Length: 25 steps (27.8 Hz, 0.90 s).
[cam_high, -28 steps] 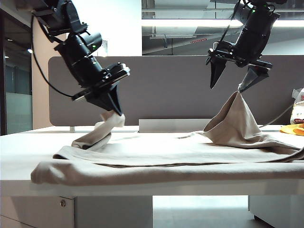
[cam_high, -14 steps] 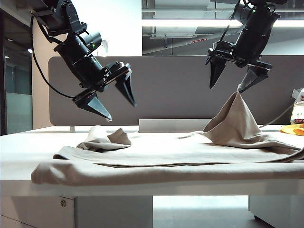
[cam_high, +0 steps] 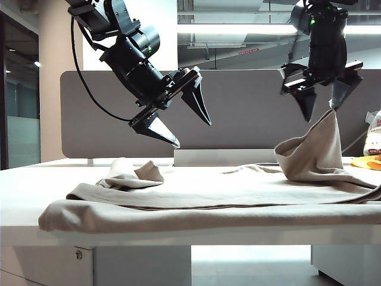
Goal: Fold the bottom side of the T-shirt horizontally towards the center, about one-third of the way, then fold the sleeve back towards the center, creating a straight line along the edge of the T-shirt, and finally fold the bottom of the T-shirt up towards the top, creating a neat rectangle.
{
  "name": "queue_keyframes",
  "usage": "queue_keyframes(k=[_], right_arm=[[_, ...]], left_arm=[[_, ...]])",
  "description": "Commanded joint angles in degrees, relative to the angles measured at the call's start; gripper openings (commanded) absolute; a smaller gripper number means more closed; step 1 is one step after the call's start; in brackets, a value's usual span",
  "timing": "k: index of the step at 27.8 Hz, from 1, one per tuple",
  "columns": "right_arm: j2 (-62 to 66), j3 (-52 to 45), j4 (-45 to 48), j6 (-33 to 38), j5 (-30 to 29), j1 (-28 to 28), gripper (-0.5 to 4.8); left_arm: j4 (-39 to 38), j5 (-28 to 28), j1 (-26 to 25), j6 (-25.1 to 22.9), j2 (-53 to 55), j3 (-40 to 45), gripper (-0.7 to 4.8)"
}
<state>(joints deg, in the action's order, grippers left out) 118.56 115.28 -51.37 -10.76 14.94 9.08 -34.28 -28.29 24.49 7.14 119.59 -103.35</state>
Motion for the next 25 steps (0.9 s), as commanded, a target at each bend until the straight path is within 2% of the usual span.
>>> queue_keyframes(k=[1, 7, 10, 13, 22, 25], right_arm=[[-1.46, 0.22, 4.48, -1.29, 0.44, 0.74, 3.45], [-2.67, 0.90, 12.13, -7.21, 3.17, 3.58, 3.44], [-2.80, 1.79, 13.05, -7.02, 1.68, 3.85, 3.27], [-3.28, 2.38, 14.29, -6.99, 4.94, 3.80, 2.92], [-8.28, 2.36, 18.64, -7.65, 5.90, 3.76, 2.93], [-8.52, 2.34, 15.17, -6.38, 5.77, 3.28, 2.96]], left_arm=[[-1.09, 0.02, -0.04, -0.28, -0.20, -0.15, 4.79], [-1.44, 0.07, -0.04, -1.20, -0.20, -0.15, 4.79], [-1.75, -0.04, -0.04, -1.33, -0.20, -0.15, 4.79], [-2.19, -0.22, -0.07, -2.40, -0.20, -0.15, 4.79], [-2.29, 0.04, -0.07, -2.45, -0.17, -0.15, 4.79], [-2.32, 0.09, -0.35, -2.38, -0.20, -0.15, 4.79]])
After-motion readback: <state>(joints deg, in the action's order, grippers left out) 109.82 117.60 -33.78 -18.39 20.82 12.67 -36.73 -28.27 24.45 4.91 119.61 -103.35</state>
